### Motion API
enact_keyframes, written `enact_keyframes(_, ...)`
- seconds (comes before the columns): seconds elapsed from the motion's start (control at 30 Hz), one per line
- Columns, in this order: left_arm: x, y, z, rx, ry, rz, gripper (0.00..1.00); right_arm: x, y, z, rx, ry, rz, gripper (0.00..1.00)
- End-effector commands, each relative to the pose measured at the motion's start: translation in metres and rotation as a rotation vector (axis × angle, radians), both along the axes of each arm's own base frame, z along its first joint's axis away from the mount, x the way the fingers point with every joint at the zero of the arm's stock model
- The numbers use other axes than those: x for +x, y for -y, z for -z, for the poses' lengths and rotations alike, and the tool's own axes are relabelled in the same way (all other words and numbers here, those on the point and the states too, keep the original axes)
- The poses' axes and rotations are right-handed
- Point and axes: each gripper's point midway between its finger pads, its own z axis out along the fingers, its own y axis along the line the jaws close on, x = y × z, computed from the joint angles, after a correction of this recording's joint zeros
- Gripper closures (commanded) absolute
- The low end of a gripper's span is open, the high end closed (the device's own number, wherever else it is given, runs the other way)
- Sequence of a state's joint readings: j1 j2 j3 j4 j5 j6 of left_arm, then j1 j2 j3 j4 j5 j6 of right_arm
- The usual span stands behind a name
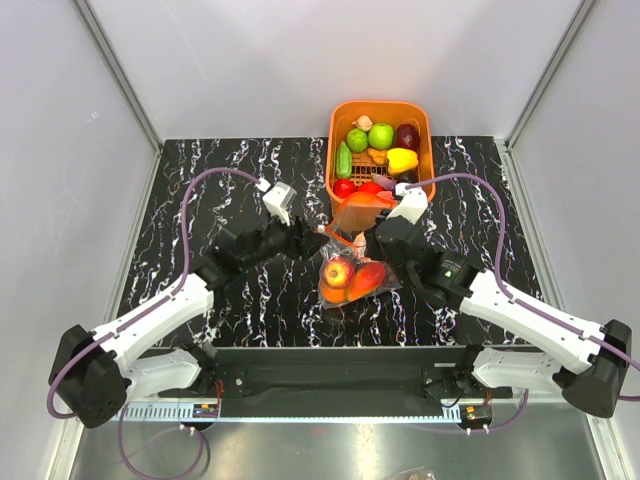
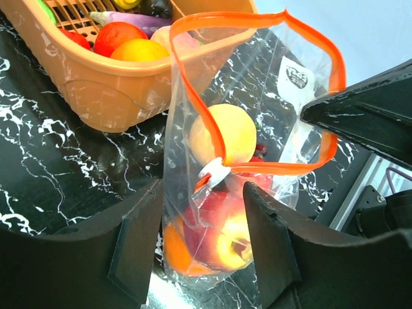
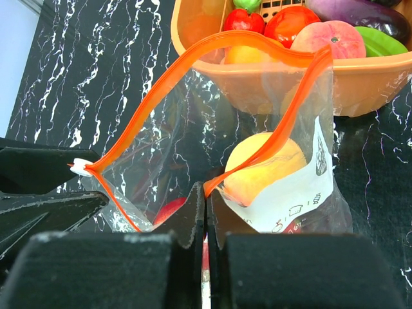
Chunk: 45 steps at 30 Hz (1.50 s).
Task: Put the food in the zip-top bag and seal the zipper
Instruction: Zip the zipper food storage bag at the center of the board.
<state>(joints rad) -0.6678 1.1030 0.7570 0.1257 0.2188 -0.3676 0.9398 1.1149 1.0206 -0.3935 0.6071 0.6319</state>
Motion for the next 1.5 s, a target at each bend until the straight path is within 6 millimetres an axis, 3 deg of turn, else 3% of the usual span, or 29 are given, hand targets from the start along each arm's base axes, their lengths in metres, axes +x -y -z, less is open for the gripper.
enact_keyframes(0.0,0.003,0.007,-0.017,-0.057,0.054,0.028,0.43,0.009,-0.003,-0.027,0.049,0.057,0.017,1.0)
enact_keyframes(0.27,-0.002,0.009,-0.002,-0.077,0.014,0.053,0.44,0.011,-0.006,-0.025,0.033,0.051,0.014,1.0)
enact_keyframes(0.47,-0.005,0.005,0.001,-0.1,0.013,0.052,0.54,0.012,-0.005,-0.025,0.027,0.053,0.017,1.0)
enact_keyframes(0.57,-0.007,0.005,0.0,-0.117,0.03,0.064,0.7,0.011,-0.004,-0.027,0.026,0.057,0.011,0.99)
enact_keyframes(0.6,-0.008,0.007,-0.001,-0.122,0.052,0.079,0.9,0.011,-0.004,-0.027,0.023,0.056,0.009,0.99)
enact_keyframes(0.63,-0.009,0.007,-0.002,-0.122,0.063,0.086,0.99,0.01,-0.005,-0.027,0.011,0.061,-0.008,0.94)
enact_keyframes(0.73,-0.006,0.007,-0.004,-0.133,0.088,0.097,1.0,0.003,-0.012,-0.033,-0.062,0.086,-0.129,0.86)
enact_keyframes(0.77,-0.003,0.005,-0.004,-0.138,0.091,0.094,1.0,0.0,-0.013,-0.043,-0.073,0.108,-0.176,0.75)
enact_keyframes(0.83,-0.003,0.003,-0.007,-0.154,0.101,0.107,1.0,-0.009,-0.02,-0.053,-0.128,0.146,-0.3,0.65)
enact_keyframes(0.9,-0.001,-0.001,-0.008,-0.159,0.121,0.113,1.0,-0.018,-0.023,-0.076,-0.14,0.204,-0.386,0.53)
enact_keyframes(1.0,-0.003,-0.001,-0.017,-0.17,0.178,0.157,1.0,-0.032,-0.037,-0.097,-0.22,0.263,-0.598,0.58)
enact_keyframes(1.03,-0.004,0.001,-0.017,-0.17,0.185,0.177,1.0,-0.042,-0.049,-0.083,-0.288,0.24,-0.747,0.58)
enact_keyframes(1.07,-0.006,0.001,-0.018,-0.172,0.199,0.194,1.0,-0.047,-0.055,-0.099,-0.289,0.268,-0.805,0.57)
enact_keyframes(1.1,-0.007,0.003,-0.023,-0.184,0.223,0.21,1.0,-0.052,-0.062,-0.096,-0.312,0.262,-0.877,0.52)
enact_keyframes(1.13,-0.01,0.005,-0.021,-0.186,0.223,0.239,1.0,-0.065,-0.073,-0.079,-0.355,0.235,-1.037,0.49)
enact_keyframes(1.17,-0.01,0.005,-0.022,-0.19,0.228,0.248,1.0,-0.067,-0.077,-0.085,-0.363,0.253,-1.076,0.47)
enact_keyframes(1.47,-0.006,0.007,-0.024,-0.234,0.22,0.295,1.0,-0.034,-0.092,-0.065,-0.434,0.222,-1.183,0.45)
